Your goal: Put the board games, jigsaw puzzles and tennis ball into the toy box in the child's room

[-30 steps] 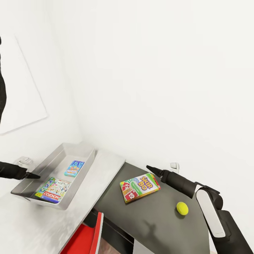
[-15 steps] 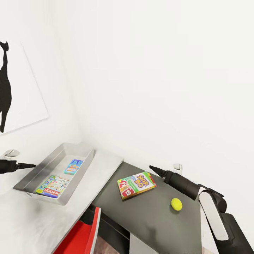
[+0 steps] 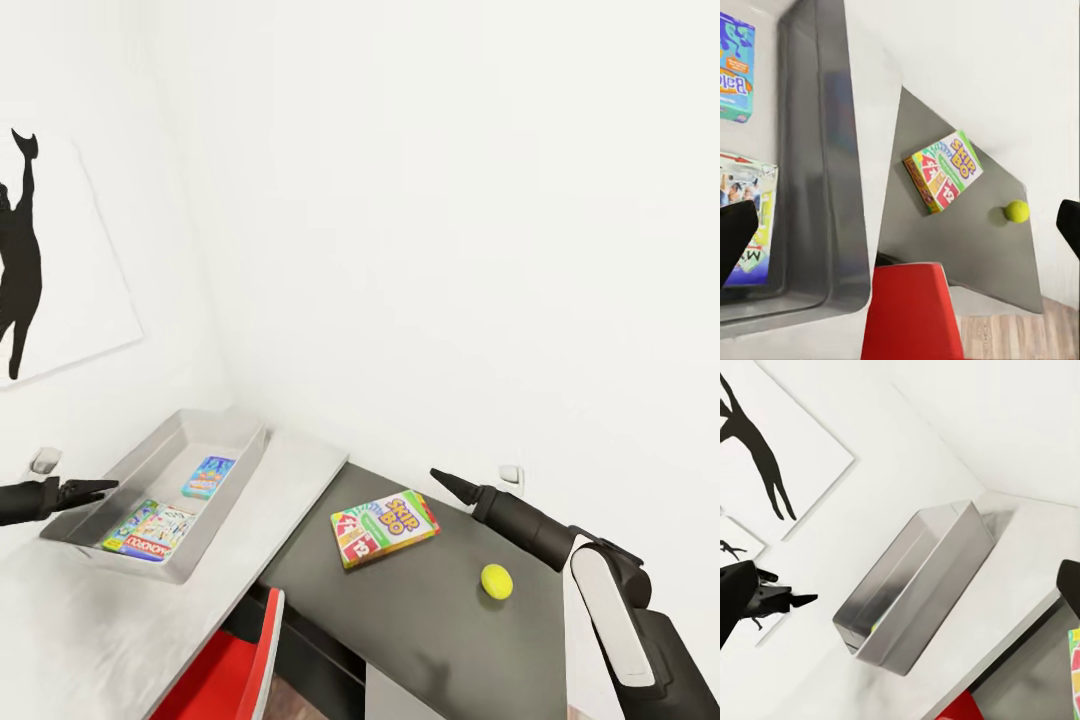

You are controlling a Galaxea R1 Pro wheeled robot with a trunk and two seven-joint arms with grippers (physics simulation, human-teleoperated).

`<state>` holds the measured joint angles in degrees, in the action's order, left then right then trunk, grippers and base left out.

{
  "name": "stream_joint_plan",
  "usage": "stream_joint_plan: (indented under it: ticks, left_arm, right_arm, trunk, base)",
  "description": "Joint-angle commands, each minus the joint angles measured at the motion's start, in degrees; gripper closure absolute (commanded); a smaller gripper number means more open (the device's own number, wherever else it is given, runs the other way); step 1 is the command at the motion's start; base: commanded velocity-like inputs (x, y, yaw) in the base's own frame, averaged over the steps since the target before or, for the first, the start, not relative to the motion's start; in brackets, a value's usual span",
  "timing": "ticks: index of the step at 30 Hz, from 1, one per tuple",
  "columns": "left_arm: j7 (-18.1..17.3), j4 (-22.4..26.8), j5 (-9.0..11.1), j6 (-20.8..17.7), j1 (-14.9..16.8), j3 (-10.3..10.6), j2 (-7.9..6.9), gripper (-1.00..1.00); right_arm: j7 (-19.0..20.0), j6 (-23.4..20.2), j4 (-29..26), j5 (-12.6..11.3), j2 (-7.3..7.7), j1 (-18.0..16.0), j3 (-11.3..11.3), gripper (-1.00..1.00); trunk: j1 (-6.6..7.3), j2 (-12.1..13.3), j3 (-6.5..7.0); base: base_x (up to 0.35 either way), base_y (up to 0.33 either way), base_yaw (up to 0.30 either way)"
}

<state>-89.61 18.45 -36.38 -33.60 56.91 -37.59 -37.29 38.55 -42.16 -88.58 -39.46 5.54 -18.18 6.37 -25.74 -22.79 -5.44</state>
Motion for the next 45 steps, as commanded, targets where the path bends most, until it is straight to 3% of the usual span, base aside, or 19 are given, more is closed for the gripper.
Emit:
stream_joint_plan:
  ticks: [1, 7, 15, 22, 32, 45]
  left_arm:
    - [-0.4, -2.6, 0.8, 0.6, -0.1, -0.8, 0.02, -1.00]
    - [-0.4, -11.5, 4.1, 4.7, -0.6, -1.4, 0.02, -1.00]
    - [-0.4, -18.2, 5.1, 11.0, -1.2, -1.6, -0.19, -1.00]
    - [-0.4, -19.6, 5.3, 13.6, -3.0, -1.7, -0.77, -1.00]
    - [-0.4, -19.8, 5.4, 13.9, -3.5, -2.6, -0.80, -1.00]
    - [-0.4, -19.7, 5.4, 13.9, -3.6, -2.9, -0.71, -1.00]
  right_arm:
    - [0.1, -0.3, 0.0, -0.2, 0.00, 0.0, 0.1, -1.00]
    - [0.4, 1.1, 0.0, -0.2, 0.00, 0.1, 0.1, -1.00]
    - [0.6, 2.1, 0.0, -0.2, 0.00, 0.6, 0.1, -1.00]
    - [0.6, 3.3, 0.0, -0.2, -0.01, 0.8, 0.0, -1.00]
    - [0.6, 3.7, -0.1, -0.2, -0.22, 1.0, -0.3, -1.00]
    - [0.6, 3.8, -0.1, -0.2, -0.43, 1.0, -0.5, -1.00]
  trunk:
    - [-0.04, -0.1, -0.03]
    - [-0.04, -0.1, 0.53]
    - [-0.04, -0.1, 1.28]
    - [-0.04, -0.1, 1.93]
    - [-0.04, -0.1, 2.77]
    - [-0.04, -0.1, 2.89]
  base:
    - [-0.002, -0.002, 0.000]
    - [-0.001, -0.001, 0.000]
    - [0.000, 0.000, 0.000]
    - [-0.010, -0.003, 0.000]
    - [-0.108, -0.097, 0.000]
    - [-0.092, -0.136, 0.000]
